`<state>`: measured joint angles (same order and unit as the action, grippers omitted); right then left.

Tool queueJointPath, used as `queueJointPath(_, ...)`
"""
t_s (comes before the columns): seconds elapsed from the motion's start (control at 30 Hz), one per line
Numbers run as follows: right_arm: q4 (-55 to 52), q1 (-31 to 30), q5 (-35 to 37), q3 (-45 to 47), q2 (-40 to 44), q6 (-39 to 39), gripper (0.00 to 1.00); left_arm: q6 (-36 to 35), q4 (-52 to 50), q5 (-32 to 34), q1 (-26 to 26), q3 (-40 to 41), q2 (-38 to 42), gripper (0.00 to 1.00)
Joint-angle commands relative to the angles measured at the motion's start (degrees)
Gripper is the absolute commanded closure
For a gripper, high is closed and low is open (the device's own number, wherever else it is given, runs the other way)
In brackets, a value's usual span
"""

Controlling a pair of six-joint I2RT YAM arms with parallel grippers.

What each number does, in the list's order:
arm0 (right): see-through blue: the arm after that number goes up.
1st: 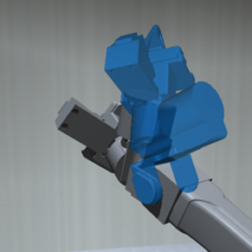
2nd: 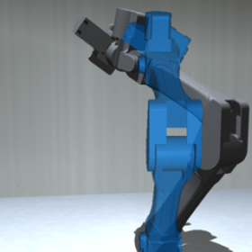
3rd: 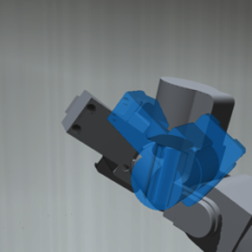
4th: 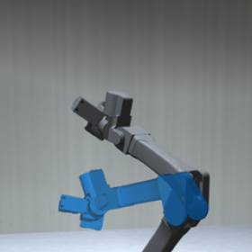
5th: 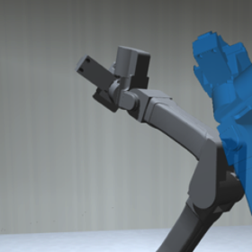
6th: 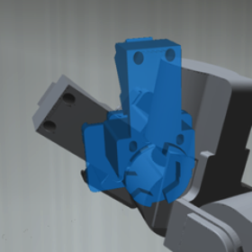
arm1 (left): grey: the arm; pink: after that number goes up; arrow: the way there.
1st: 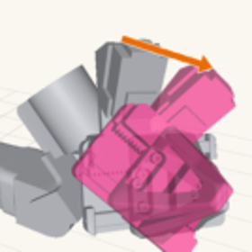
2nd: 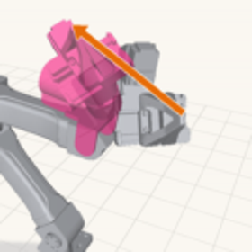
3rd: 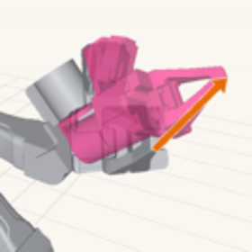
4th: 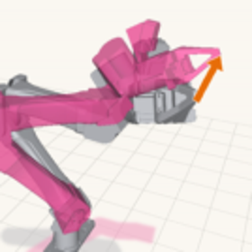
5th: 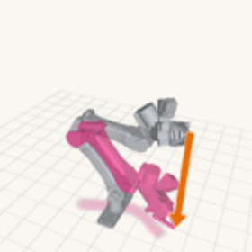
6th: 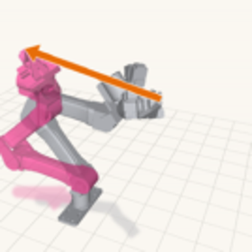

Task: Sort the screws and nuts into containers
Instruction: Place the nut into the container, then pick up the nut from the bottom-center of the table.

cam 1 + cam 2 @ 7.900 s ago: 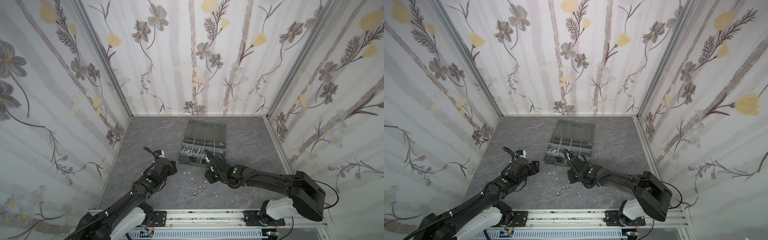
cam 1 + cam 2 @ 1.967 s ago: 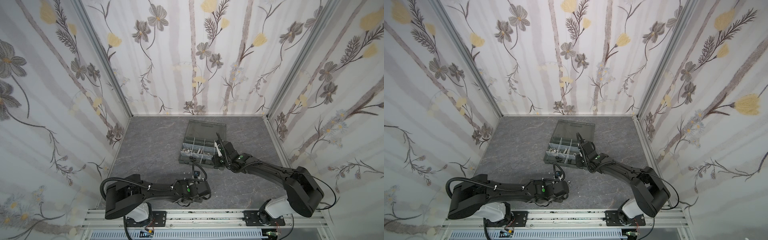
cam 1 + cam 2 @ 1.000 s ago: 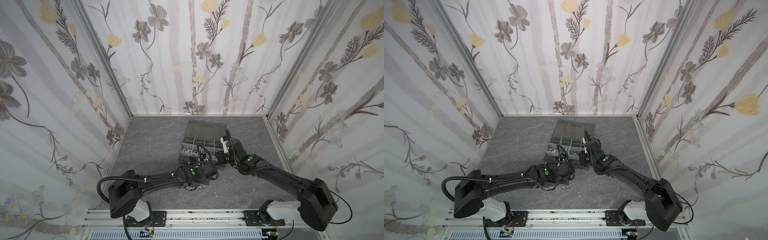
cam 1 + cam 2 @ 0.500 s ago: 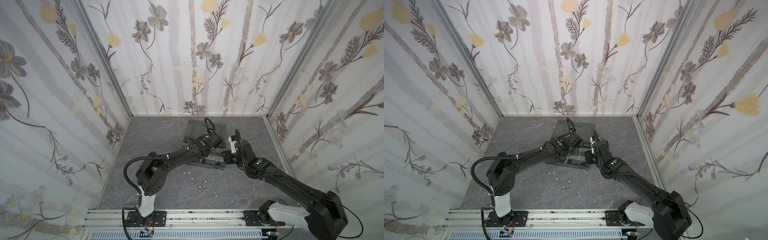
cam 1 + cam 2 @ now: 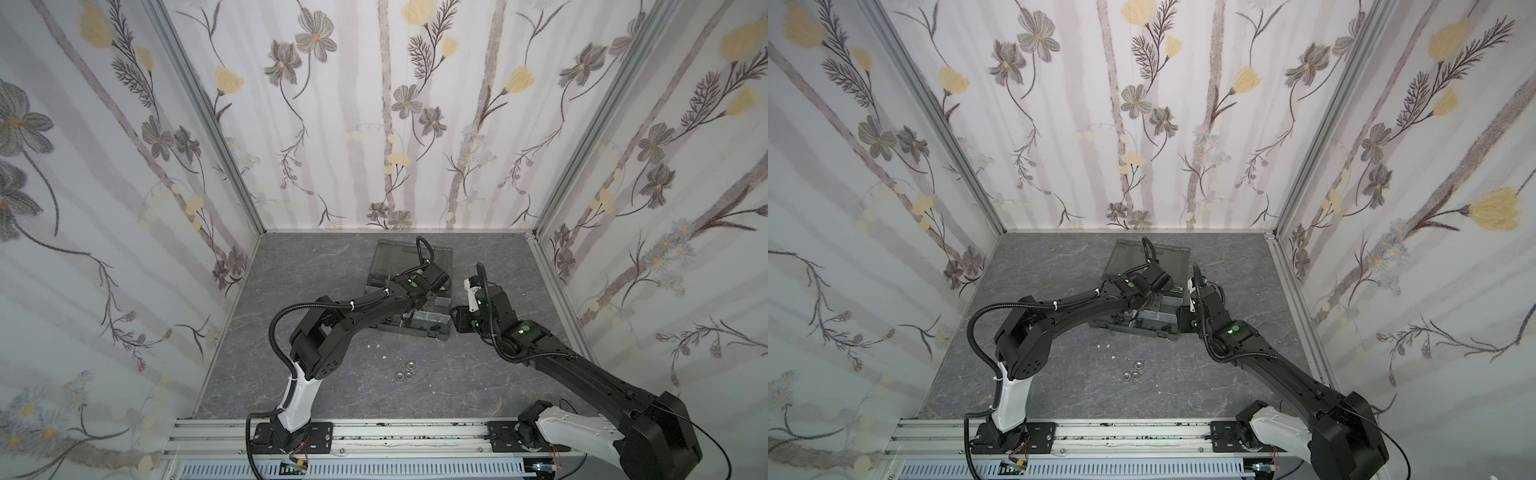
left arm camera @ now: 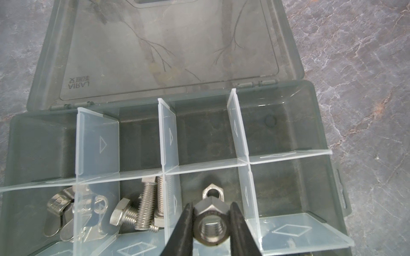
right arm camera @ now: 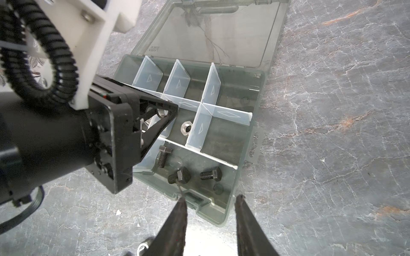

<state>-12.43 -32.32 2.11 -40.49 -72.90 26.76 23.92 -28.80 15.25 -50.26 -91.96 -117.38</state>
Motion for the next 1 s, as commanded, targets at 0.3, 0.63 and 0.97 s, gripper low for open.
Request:
queueJointPath(0.3, 1.42, 0.4, 0.93, 0.46, 0.57, 0.38, 0.6, 1.13, 3.46, -0.29, 0.06, 3.71, 3.33, 0.42)
queueJointPath(0.63, 1.48, 0.66, 0.29, -0.29, 0.81, -1.17, 0.56, 0.13, 10.38, 0.26, 0.04, 10.87, 15.5, 0.35)
queueJointPath(0.97, 5.68, -1.25, -2.73, 2.33, 0.28, -1.19, 0.54, 2.29, 22.64, 2.07, 0.75, 34.67, 37.53, 0.24)
